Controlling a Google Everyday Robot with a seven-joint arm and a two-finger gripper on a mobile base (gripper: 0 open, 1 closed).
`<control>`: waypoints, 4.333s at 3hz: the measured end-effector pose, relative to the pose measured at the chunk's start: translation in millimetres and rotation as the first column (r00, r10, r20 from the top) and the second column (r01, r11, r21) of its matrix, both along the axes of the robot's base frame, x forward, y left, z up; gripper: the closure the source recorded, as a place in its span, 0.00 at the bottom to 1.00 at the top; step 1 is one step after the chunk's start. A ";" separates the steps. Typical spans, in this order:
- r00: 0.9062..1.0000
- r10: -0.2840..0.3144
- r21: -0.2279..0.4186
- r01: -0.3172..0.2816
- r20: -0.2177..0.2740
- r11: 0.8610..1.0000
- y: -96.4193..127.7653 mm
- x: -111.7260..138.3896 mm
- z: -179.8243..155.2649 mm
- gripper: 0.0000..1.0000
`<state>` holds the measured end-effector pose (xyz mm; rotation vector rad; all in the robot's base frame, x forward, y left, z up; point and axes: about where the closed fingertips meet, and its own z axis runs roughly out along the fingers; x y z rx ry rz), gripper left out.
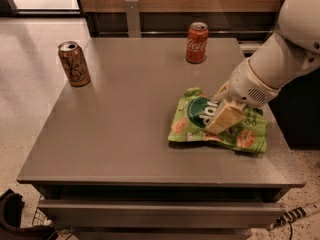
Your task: Move green rice chip bag near orange can
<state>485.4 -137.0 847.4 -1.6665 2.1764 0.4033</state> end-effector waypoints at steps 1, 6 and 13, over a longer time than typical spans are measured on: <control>1.000 0.011 -0.010 -0.011 0.012 1.000 2.5 0.9 7.4 1.00; 0.928 0.252 0.011 -0.265 0.273 0.964 108.2 8.0 130.7 1.00; 0.816 0.506 0.038 -0.536 0.279 0.843 299.3 37.9 99.2 0.98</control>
Offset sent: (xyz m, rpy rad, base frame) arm -0.0076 0.0155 0.0806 -0.0930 -0.1450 0.0588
